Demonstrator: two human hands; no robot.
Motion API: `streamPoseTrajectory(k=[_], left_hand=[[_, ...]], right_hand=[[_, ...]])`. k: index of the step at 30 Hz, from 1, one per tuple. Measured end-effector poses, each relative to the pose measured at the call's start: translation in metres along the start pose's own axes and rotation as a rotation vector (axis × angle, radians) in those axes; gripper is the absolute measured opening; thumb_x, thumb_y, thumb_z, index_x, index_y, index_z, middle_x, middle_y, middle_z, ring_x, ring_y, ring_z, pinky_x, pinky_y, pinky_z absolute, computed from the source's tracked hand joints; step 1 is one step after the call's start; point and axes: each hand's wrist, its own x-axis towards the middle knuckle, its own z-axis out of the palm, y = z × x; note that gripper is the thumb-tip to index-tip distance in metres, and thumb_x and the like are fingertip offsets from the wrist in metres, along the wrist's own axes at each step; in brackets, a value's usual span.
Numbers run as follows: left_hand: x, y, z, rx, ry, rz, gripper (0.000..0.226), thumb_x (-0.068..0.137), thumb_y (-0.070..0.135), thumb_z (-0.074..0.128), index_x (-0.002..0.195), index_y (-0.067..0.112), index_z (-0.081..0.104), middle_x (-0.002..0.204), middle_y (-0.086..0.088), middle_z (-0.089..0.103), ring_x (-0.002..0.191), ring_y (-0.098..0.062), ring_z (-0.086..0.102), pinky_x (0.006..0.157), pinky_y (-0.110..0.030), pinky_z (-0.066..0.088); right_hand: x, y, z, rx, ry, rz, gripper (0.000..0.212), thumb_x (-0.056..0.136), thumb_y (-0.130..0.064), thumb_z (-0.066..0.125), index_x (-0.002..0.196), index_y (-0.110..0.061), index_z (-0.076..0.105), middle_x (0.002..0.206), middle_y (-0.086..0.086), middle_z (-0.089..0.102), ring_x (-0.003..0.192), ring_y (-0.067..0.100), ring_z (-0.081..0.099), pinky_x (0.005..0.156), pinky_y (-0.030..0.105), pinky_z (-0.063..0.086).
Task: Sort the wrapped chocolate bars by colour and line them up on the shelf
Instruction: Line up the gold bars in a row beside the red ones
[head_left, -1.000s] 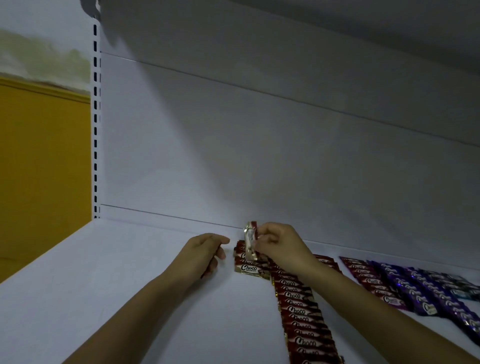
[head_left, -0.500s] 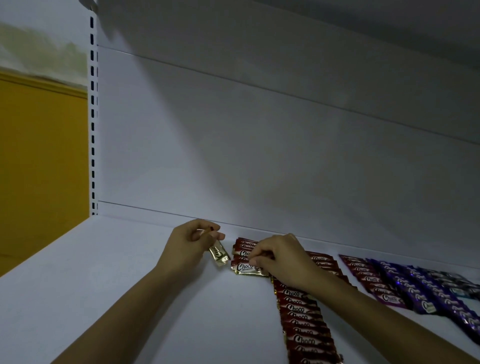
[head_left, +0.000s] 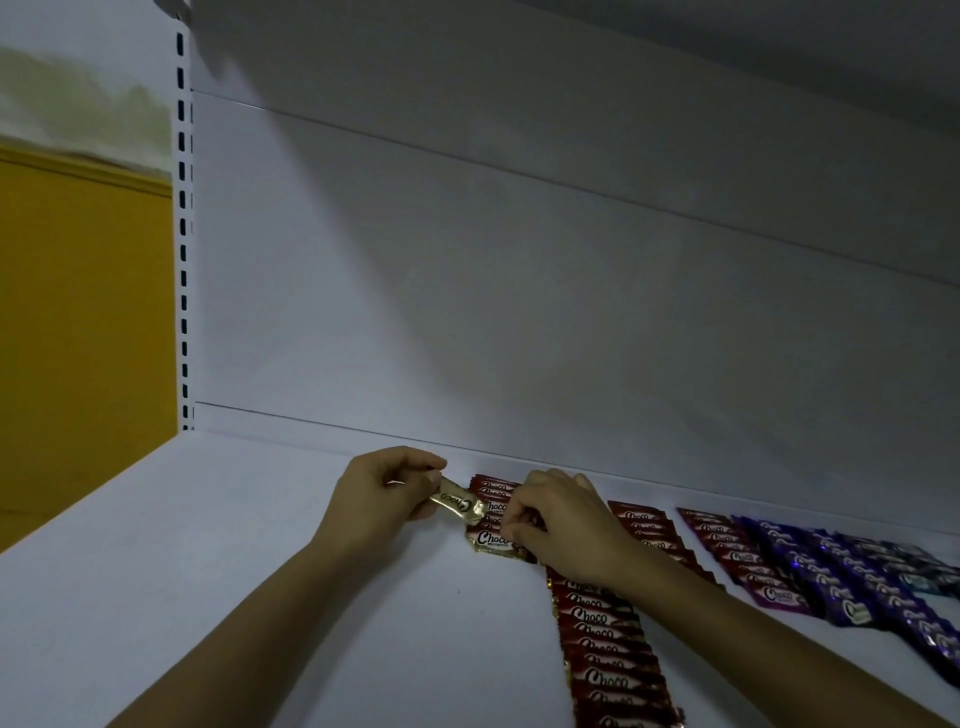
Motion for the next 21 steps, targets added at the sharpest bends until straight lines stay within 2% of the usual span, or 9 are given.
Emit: streamPoseTrajectory(k=[2,5,7,9,13,15,17,21], left_hand=[[-0.001,0.002,0.0,0.004,-0.004,0.009,0.013,0.087,0.0,0.066,0.083,0.011,0.072,0.064,-0.001,0.066,0.063,-0.012,0.067,0.062,-0.022,0.057],[-0.002,0.008,0.0,0.006,-0.047,0.028,0.011,0.085,0.001,0.068,0.081,0.01,0.072,0.061,0.0,0.064,0.061,-0.009,0.066,0.059,-0.021,0.056],[-0.004,0.012,0.002,-0.016,-0.07,0.04,0.011,0.084,0.002,0.069,0.08,0.012,0.073,0.064,-0.001,0.066,0.063,-0.009,0.067,0.059,-0.021,0.055],[-0.006,0.014,0.004,-0.053,-0.072,0.048,0.012,0.084,0.003,0.069,0.08,0.013,0.074,0.065,0.001,0.067,0.064,-0.009,0.067,0.06,-0.021,0.055],[-0.007,0.018,0.002,-0.265,-0.04,-0.061,0.011,0.087,0.004,0.065,0.087,0.014,0.072,0.075,-0.003,0.073,0.065,-0.009,0.069,0.056,-0.017,0.052],[-0.006,0.02,-0.001,-0.347,-0.065,-0.172,0.012,0.09,0.008,0.063,0.095,0.016,0.07,0.079,-0.003,0.073,0.064,-0.005,0.067,0.051,-0.014,0.049],[-0.006,0.021,-0.001,-0.373,-0.116,-0.25,0.015,0.089,0.011,0.063,0.101,0.016,0.07,0.078,-0.001,0.072,0.06,-0.003,0.064,0.048,-0.013,0.047],[-0.01,0.024,0.006,-0.367,-0.23,-0.293,0.015,0.091,0.01,0.06,0.102,0.014,0.069,0.076,-0.003,0.072,0.058,-0.004,0.063,0.047,-0.013,0.047]], right_hand=[[0.0,-0.001,-0.002,0.118,0.035,0.051,0.005,0.087,-0.024,0.064,0.085,-0.024,0.068,0.087,-0.011,0.063,0.084,0.002,0.055,0.088,0.023,0.041],[0.005,-0.007,-0.014,0.581,0.117,0.218,0.008,0.087,-0.014,0.063,0.082,-0.016,0.068,0.078,-0.006,0.069,0.073,0.004,0.062,0.075,0.021,0.053],[0.006,-0.012,-0.02,0.796,0.075,0.266,0.007,0.087,-0.022,0.065,0.085,-0.017,0.07,0.078,-0.005,0.072,0.073,0.008,0.067,0.072,0.017,0.054],[0.004,-0.018,-0.02,0.852,-0.026,0.245,0.015,0.083,-0.031,0.07,0.091,-0.018,0.072,0.086,-0.005,0.074,0.08,0.011,0.069,0.073,0.017,0.054],[0.0,-0.024,-0.021,1.083,-0.096,0.133,0.021,0.089,-0.018,0.063,0.109,-0.014,0.067,0.099,0.007,0.073,0.091,0.021,0.069,0.082,0.026,0.053],[0.0,-0.026,-0.025,1.098,-0.107,0.033,0.026,0.092,-0.011,0.057,0.116,-0.019,0.063,0.104,0.004,0.072,0.095,0.022,0.069,0.088,0.03,0.053],[0.002,-0.031,-0.028,1.03,-0.087,-0.04,0.03,0.091,-0.004,0.057,0.115,-0.021,0.061,0.101,0.003,0.073,0.092,0.02,0.07,0.086,0.028,0.054],[0.008,-0.039,-0.027,0.941,0.078,-0.091,0.016,0.087,0.0,0.062,0.097,-0.012,0.068,0.094,0.011,0.07,0.091,0.024,0.068,0.083,0.031,0.056]])
